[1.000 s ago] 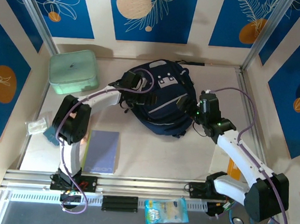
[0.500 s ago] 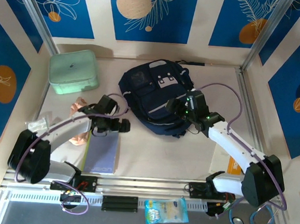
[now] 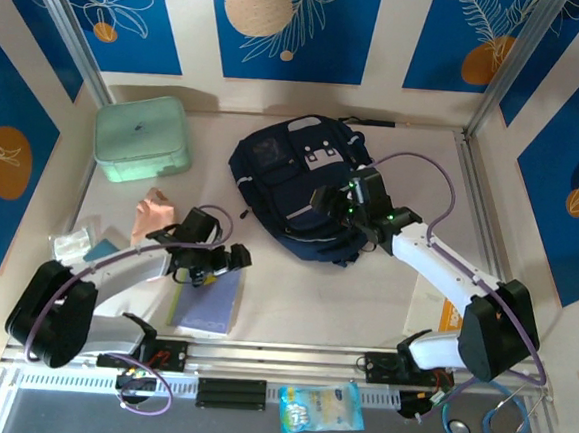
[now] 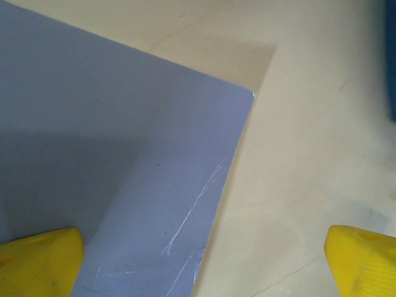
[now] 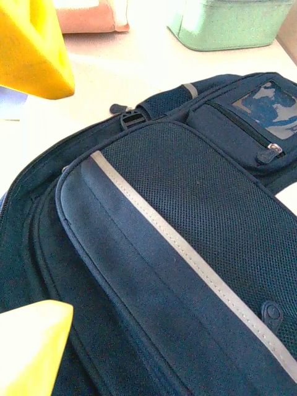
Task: Pack the student bag
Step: Move the book to the bottom-center of the table.
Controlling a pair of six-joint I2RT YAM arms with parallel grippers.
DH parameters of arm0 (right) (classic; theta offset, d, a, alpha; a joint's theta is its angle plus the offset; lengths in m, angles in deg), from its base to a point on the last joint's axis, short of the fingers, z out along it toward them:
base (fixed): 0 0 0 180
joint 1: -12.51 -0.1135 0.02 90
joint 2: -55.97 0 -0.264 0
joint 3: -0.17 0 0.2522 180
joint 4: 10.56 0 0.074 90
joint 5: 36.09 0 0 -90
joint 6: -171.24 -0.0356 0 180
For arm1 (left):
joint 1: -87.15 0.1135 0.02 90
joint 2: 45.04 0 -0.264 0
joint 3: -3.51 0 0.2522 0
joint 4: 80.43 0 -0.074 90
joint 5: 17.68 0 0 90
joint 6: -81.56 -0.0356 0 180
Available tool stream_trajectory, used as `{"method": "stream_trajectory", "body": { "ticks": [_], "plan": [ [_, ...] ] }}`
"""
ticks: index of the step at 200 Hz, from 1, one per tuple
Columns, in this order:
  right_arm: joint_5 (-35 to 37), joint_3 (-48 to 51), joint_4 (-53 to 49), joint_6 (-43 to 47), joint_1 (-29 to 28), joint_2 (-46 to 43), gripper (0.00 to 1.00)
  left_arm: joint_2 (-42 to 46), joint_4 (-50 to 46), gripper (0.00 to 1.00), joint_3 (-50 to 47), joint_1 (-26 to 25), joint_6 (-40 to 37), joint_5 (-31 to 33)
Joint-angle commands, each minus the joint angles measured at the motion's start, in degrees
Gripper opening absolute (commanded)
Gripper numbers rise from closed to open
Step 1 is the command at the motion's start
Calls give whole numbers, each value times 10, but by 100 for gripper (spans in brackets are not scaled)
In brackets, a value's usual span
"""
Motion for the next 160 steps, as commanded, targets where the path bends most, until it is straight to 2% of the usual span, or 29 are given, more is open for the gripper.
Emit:
{"method": "stream_trajectory", "body": {
  "ticks": [1,37,72,83,112,139,160],
  "plan": [
    [-1,-21,-3,9,-4,12,85,-37,90,100,-4,0,44,-39],
    [-10,-23,0,1,-18,19,84,-89,118,100,36,13,34,-51],
    [-20,-37,-4,3,-65,43,82,-60,28,100,76,50,-33,-45],
    [-38,-45,6,10,-86,64,82,-45,0,100,84,74,-57,-54],
    [-139,-84,48,38,-134,136,77,-21,-69,100,90,138,-118,-40],
    [-135,-147,15,42,-174,208,73,-30,-93,100,77,178,-154,-37],
    [-139,-184,-10,40,-197,262,67,-25,-96,99,69,183,-181,-31]
  ]
}}
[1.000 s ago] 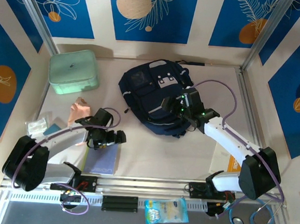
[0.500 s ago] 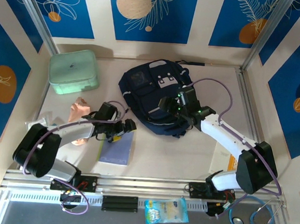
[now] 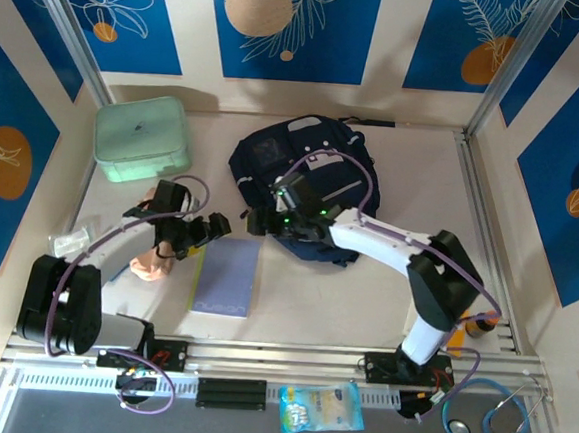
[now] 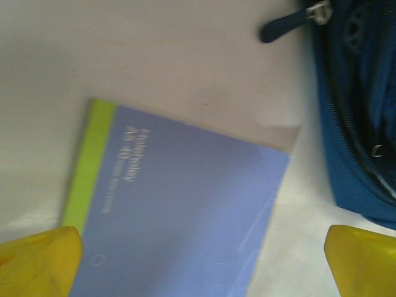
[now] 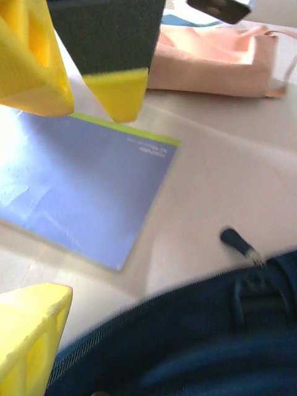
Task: Pack the student bag
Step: Move the book to the bottom-center of the table, then pick up the book from the bottom-center of the table.
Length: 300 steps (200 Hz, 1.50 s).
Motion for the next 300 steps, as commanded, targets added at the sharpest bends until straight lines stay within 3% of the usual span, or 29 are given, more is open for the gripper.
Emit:
{"method": "stream_trajectory", "body": {
  "ticks": [1,54,75,92,167,200,247,300],
  "plan": [
    [-25,-42,-36,9,-21,45,66,3,-40,99,-10,8,-60,5],
    [-29,-110,-113,4,-33,138,48,-7,-50,90,-18,8,-85,6],
    [-27,-112,-125,7,-32,147,48,-8,-56,78,-22,7,-94,15],
    [-20,-111,-132,2,-31,151,48,-6,-49,75,-32,7,-89,17],
    [-37,-130,-137,13,-35,183,49,-19,-30,75,-53,6,-78,32],
    [-25,-131,-139,2,-33,195,49,-26,-24,79,-63,6,-66,44],
    [-22,-135,-143,-12,-22,213,49,-38,-33,78,-50,4,-93,-11],
    [-22,-147,-150,-10,-20,228,49,-41,-55,68,-17,-4,-103,-72]
  ]
}}
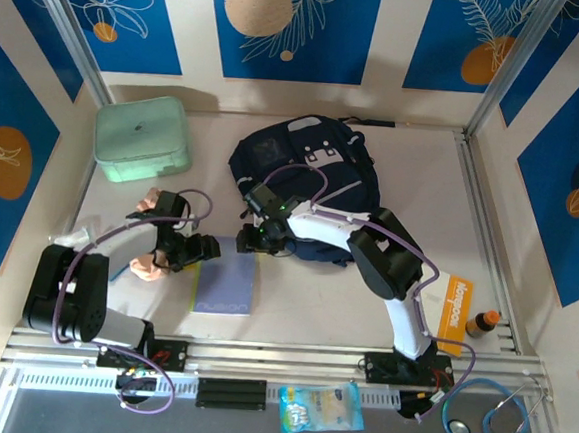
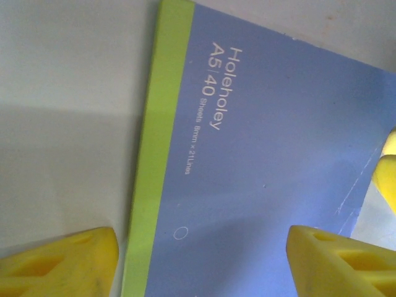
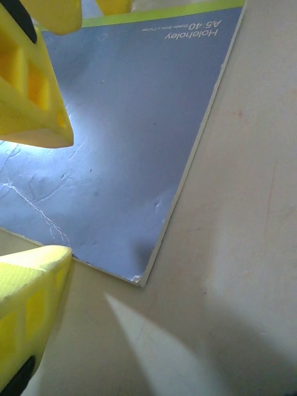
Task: Pack the student bag
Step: Pick up the book from the bottom-center of the table.
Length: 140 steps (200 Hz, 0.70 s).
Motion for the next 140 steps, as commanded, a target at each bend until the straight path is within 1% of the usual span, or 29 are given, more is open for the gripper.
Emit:
{"method": "stream_trajectory", "body": {
  "ticks": [1,15,35,47,66,84,115,140],
  "plan": [
    [1,-3,-22,-6,3,28,49,-3,-12,68,15,-9,-12,-78],
    [1,-4,-21,-7,3,29,49,10,-23,66,27,-9,-14,-84],
    [1,-4,-22,-10,4,32,49,33,-35,66,49,-9,-28,-127],
    [1,-3,-23,-12,4,32,48,44,-57,67,69,-9,-42,-141],
    [1,0,-22,-12,7,32,49,57,-78,66,89,-9,-51,-146],
    [3,1,-21,-12,7,33,48,62,-70,65,84,-9,-43,-151],
    [1,1,-19,-11,6,33,48,48,-34,55,59,-9,-31,-186],
    [2,2,-21,-9,6,33,48,30,-53,44,66,-9,-44,-167]
  ]
}}
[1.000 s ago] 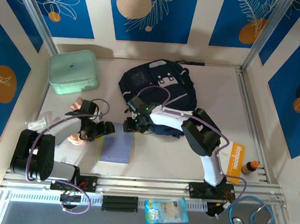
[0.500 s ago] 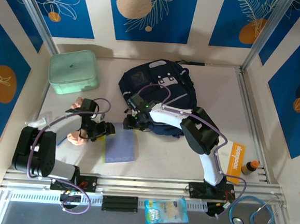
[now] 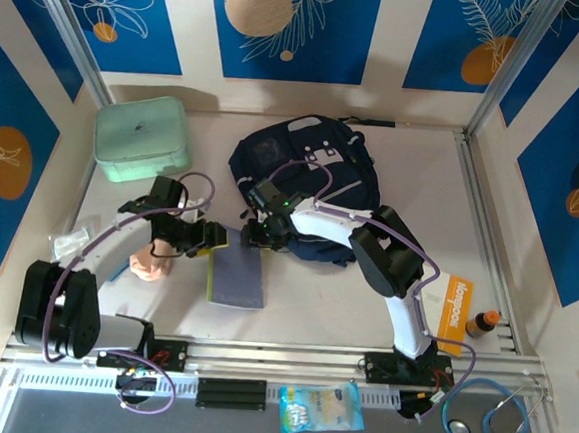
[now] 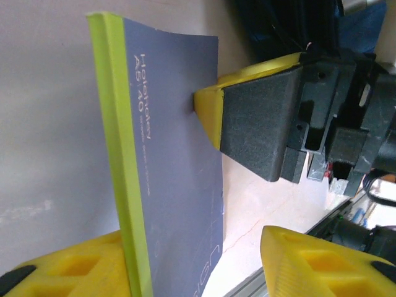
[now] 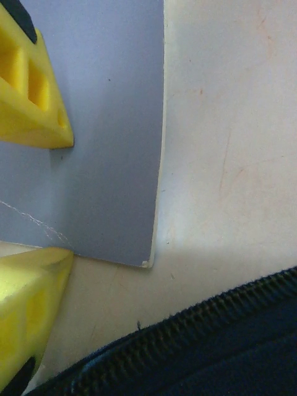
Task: Pack the student bag
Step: Pick up the book from the bottom-center of the table.
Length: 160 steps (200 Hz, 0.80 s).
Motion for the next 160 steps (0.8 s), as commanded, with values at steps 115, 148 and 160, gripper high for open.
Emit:
{"method": "stream_trajectory", "body": {
  "ticks": [115,148,160],
  "plan": [
    [65,150,113,-13,2,-182,61,25,-55,0,71,-3,2,118],
    [69,216,160,-25,34,-274,69,60,-49,0,140,-4,35,137],
    [67,231,165,-31,52,-304,70,65,-29,0,168,-4,58,136]
  ]
}}
